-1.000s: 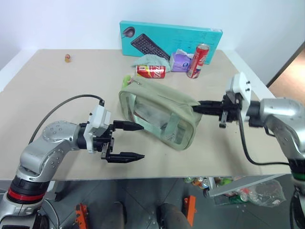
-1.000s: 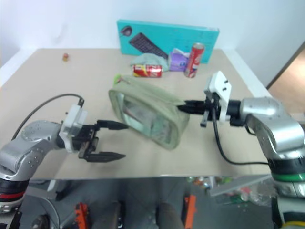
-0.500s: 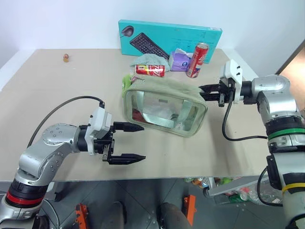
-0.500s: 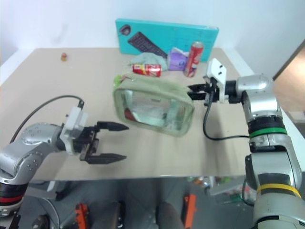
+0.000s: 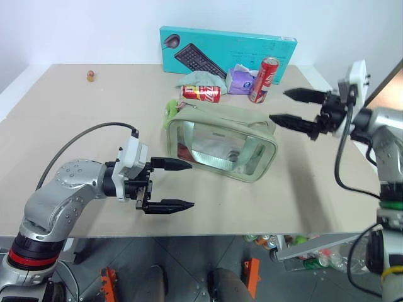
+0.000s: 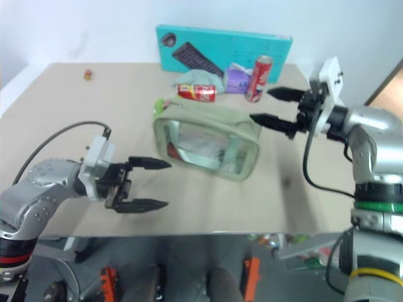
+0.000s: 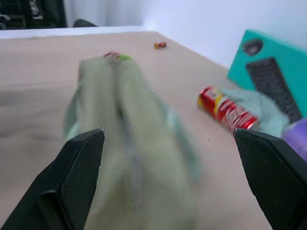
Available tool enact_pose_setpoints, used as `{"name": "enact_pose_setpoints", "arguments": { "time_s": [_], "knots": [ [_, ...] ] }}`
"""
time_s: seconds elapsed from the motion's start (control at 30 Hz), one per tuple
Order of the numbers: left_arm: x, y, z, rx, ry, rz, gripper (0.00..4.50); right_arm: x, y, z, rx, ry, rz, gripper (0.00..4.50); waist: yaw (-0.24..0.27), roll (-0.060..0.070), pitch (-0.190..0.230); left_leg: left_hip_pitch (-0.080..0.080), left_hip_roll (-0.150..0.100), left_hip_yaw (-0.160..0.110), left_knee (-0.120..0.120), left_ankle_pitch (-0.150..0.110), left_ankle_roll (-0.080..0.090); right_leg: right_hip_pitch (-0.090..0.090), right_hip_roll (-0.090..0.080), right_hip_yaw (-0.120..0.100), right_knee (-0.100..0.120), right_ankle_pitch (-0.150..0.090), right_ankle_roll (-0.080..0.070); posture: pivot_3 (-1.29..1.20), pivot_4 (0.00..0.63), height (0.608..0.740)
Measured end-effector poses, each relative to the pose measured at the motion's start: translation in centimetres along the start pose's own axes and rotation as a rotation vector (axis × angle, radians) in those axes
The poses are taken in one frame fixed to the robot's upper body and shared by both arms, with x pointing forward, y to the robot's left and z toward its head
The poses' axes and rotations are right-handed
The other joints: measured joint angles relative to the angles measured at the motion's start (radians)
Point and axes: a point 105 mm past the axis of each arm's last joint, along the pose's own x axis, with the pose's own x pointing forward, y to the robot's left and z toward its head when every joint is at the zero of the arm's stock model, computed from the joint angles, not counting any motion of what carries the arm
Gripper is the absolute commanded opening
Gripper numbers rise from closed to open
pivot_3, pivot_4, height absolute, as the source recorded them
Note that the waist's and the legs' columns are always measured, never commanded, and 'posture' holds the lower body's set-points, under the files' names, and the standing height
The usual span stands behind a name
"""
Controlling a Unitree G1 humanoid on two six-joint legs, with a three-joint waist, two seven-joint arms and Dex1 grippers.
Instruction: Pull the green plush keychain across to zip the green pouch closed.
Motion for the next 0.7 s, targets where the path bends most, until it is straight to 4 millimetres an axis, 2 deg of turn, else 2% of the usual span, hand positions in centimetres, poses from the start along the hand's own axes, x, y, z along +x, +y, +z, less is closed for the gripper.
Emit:
{"name": "enact_pose_setpoints", "arguments": {
  "time_s": [0.13,0.2,0.5,0.6,0.7],
  "knots": [
    [0.0,0.4,1.0,-0.022,-0.029,-0.007,4.5,-0.2,3.1,-1.6,0.039,0.043,0.016,4.47,-0.001,0.0,0.0,0.001,0.0,0.0,0.001,0.0,0.0,0.001,0.001,0.0,0.0,-0.002,0.003,0.0,0.15,0.74],
    [0.1,0.7,1.2,-0.012,-0.034,0.003,4.5,-0.1,3.9,-2.1,0.057,0.056,0.005,4.47,-0.003,0.0,0.0,0.001,0.0,0.0,0.002,0.0,0.0,0.001,0.001,0.001,0.0,-0.001,0.004,0.0,0.15,0.74],
    [0.9,3.0,1.0,0.082,-0.058,0.147,4.5,0.3,4.7,-2.8,0.074,0.051,-0.028,4.47,-0.001,0.0,0.0,0.001,0.0,0.0,0.003,0.001,0.0,0.001,0.001,0.002,0.0,0.001,0.005,0.0,0.15,0.74],
    [1.1,3.3,1.1,0.095,-0.062,0.168,4.5,0.5,4.7,-3.0,0.073,0.049,-0.031,3.6,-0.001,0.0,0.0,0.001,0.0,0.0,0.002,0.001,0.0,0.001,0.001,0.002,0.0,0.0,0.005,0.0,0.15,0.74],
    [1.1,3.5,1.1,0.112,-0.056,0.19,4.5,0.5,4.4,-3.3,0.076,0.055,-0.043,2.54,-0.001,0.0,0.0,0.001,0.0,0.0,0.002,0.001,0.0,0.001,0.001,0.002,0.0,0.0,0.005,0.0,0.15,0.74]
  ]
}}
